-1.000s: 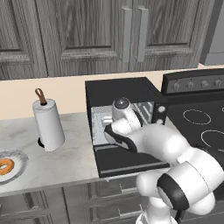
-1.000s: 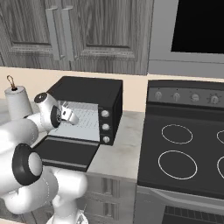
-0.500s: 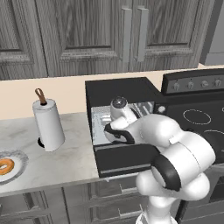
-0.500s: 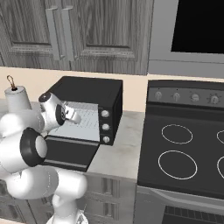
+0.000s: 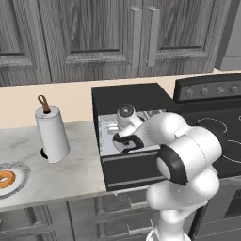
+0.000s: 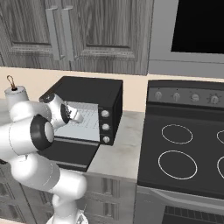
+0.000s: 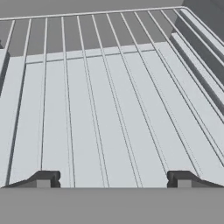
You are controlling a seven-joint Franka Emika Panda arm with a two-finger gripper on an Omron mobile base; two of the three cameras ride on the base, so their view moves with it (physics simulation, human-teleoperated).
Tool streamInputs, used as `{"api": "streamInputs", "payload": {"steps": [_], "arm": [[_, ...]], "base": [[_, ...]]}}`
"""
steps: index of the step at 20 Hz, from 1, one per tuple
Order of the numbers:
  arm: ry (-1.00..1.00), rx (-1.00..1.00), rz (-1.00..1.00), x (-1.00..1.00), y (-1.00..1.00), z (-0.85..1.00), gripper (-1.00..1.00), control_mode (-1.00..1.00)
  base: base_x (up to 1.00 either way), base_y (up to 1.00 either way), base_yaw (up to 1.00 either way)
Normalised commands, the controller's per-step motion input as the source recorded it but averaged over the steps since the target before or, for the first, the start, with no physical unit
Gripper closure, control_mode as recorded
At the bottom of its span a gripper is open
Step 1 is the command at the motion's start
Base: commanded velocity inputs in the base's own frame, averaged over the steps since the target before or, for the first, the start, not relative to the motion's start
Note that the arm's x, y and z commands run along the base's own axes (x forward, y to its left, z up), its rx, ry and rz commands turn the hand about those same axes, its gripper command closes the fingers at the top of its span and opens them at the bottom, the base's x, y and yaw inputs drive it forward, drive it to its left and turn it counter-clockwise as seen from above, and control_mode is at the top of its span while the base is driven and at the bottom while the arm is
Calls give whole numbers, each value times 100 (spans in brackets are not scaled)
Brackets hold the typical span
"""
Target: Pick up the bagel from the plate, place it on the toaster oven rack, close the door, and set the timer.
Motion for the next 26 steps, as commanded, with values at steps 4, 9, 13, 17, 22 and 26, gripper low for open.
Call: {"api": "streamInputs", "payload": {"steps": [4,9,13,17,22,26], "arm": [[0,0,0,15,0,-28,-100,-100],[0,0,0,1,0,-40,-100,-100],[6,0,0,-10,0,-53,-100,-100],[19,0,0,-34,0,-64,-100,-100],[28,0,0,-56,0,-78,-100,-100],[29,-1,0,-82,0,-95,-100,-100]], "base": [[0,0,0],[0,0,0],[0,0,0],[0,0,0],[0,0,0],[0,0,0]]}}
